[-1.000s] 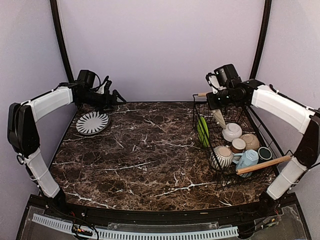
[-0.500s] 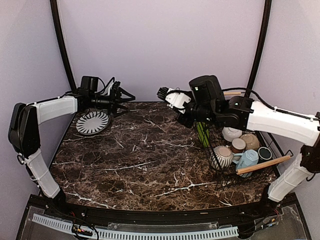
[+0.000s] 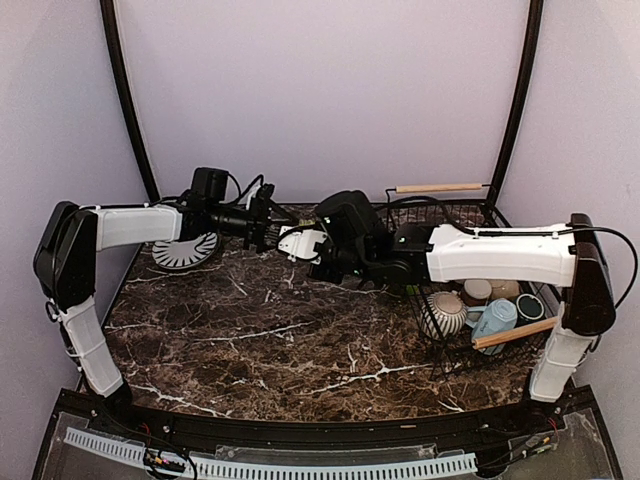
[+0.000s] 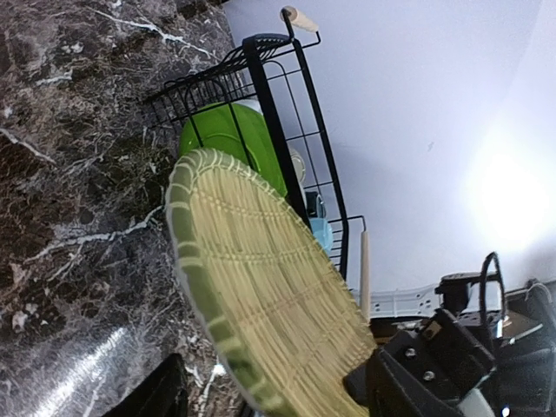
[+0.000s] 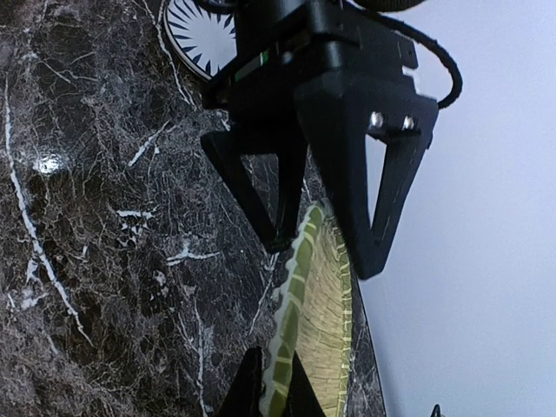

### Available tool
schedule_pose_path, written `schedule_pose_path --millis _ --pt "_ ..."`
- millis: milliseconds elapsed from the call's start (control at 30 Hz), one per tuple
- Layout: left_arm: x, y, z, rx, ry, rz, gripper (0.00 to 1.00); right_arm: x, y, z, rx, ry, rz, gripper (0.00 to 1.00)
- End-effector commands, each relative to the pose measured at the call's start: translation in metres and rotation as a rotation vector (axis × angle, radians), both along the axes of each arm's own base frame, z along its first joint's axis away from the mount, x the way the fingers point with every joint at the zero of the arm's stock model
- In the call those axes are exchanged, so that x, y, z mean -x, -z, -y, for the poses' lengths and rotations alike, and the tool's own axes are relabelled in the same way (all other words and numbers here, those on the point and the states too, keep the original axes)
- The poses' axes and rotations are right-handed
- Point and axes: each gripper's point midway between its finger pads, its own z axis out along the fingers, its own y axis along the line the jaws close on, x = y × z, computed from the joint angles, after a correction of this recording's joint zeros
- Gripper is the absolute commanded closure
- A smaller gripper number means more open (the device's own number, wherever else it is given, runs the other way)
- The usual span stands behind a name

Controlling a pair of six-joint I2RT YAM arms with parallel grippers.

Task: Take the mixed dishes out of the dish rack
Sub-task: Pass from the right arm to the left

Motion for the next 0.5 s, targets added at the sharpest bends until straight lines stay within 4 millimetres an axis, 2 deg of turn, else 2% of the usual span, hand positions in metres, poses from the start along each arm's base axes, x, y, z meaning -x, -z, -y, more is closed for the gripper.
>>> schedule_pose_path --millis 0,33,200,267,367,467 --pt "0.007 0.02 0.003 -0.109 0.021 -0.019 0.38 -0.007 -0.042 -0.02 -0.088 0.017 0.128 1.0" --pt "0.007 0.022 0.003 -0.119 0.021 -0.021 0.45 -0.008 -0.04 -0.02 -0.082 0.019 0.135 1.0" --pt "0.007 0.019 0.002 -0.147 0.023 0.02 0.64 -0.004 -0.026 -0.027 -0.05 0.012 0.14 1.0" --pt "0.007 0.021 0.001 -0.163 0.02 0.017 0.76 -0.004 -0.024 -0.027 -0.041 0.019 0.158 1.0" --pt "0.008 0.02 0.001 -0.161 0.024 0.012 0.95 -0.005 -0.02 -0.027 -0.042 0.03 0.171 0.93" --pt "0.006 0.021 -0.001 -0.175 0.019 0.026 0.99 -0.005 -0.016 -0.025 -0.031 0.042 0.17 0.83"
